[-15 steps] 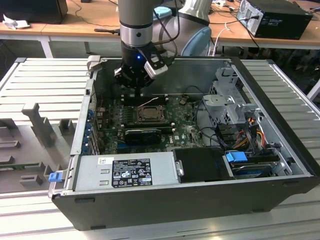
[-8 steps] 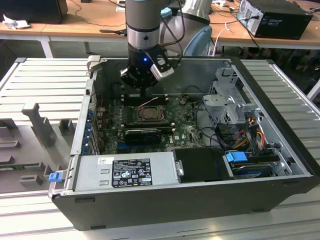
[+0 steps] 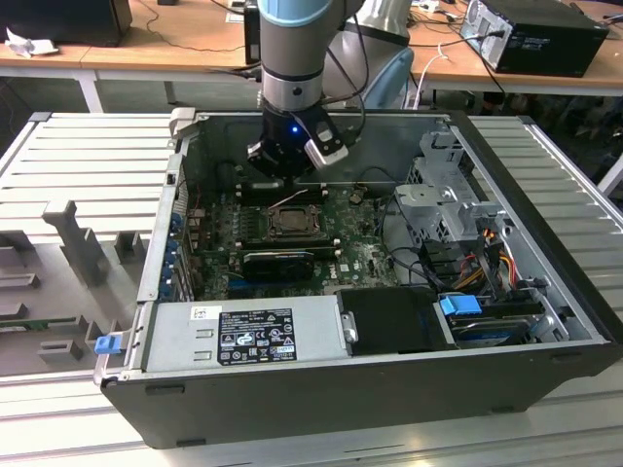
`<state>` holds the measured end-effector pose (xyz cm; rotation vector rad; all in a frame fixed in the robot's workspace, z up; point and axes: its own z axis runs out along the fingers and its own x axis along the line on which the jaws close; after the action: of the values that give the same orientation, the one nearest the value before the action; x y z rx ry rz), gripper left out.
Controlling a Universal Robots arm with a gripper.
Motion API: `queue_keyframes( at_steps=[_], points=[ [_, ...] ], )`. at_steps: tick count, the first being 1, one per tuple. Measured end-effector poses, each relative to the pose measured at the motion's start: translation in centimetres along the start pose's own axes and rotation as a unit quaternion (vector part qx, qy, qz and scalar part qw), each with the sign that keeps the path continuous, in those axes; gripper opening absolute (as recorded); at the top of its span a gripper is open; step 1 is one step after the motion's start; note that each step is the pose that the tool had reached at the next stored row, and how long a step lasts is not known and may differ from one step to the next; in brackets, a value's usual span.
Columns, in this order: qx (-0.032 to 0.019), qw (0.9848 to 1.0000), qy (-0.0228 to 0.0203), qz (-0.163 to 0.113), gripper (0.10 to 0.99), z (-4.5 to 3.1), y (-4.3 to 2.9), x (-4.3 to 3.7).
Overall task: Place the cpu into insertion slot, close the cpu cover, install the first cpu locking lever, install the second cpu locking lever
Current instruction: 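Install the first cpu locking lever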
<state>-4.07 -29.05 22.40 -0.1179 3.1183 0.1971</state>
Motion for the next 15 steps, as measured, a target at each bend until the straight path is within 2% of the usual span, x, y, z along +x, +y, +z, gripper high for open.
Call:
queue_keyframes(
  at_steps=[8, 15],
  points=[
    [0.0000, 1.0000, 0.0000, 0.000, 0.106, 0.65, -0.18, -1.22],
    [0.0000, 1.0000, -0.0001, 0.001, 0.106, 1.13, -0.29, -1.93]
  ],
)
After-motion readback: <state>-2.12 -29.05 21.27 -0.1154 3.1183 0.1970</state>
